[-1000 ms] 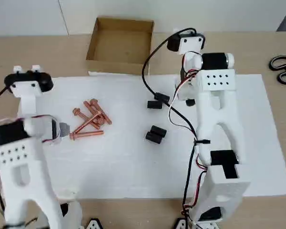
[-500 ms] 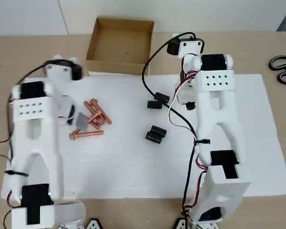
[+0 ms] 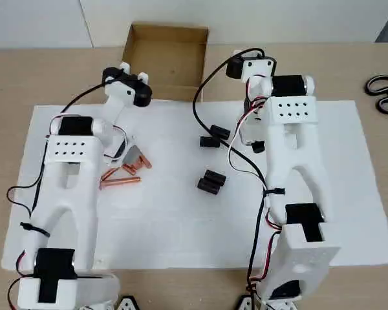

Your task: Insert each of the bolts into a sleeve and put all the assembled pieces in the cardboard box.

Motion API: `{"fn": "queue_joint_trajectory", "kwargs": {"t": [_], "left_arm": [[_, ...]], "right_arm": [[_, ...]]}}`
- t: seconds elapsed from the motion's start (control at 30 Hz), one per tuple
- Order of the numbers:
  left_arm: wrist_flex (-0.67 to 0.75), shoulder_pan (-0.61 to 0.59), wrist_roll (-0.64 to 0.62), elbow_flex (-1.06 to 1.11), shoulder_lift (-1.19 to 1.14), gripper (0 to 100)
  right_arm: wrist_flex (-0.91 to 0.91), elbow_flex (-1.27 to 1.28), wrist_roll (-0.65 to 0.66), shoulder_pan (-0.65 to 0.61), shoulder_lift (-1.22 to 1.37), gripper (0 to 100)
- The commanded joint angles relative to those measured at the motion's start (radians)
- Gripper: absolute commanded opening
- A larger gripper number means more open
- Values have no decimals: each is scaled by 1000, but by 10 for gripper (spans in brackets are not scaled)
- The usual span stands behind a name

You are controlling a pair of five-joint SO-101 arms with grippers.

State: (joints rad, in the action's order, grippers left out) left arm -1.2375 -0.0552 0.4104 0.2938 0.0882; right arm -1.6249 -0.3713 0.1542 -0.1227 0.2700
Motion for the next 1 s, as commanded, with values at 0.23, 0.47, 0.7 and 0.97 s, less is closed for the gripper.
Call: {"fn": "queue_joint_trajectory", "kwargs": {"t": [0.23,0.47,0.7,0.97], "left_arm": [[144,6,8,56,-121,243],[144,5,3,-8,-207,234],[150,5,2,-13,-232,77],[150,5,2,-13,-252,58]], "right_arm": [[-4,-6,8,-1,-68,29],[-7,-6,8,-1,-68,29],[-7,-6,6,-1,-68,29],[-7,-6,5,-1,-68,29]]}}
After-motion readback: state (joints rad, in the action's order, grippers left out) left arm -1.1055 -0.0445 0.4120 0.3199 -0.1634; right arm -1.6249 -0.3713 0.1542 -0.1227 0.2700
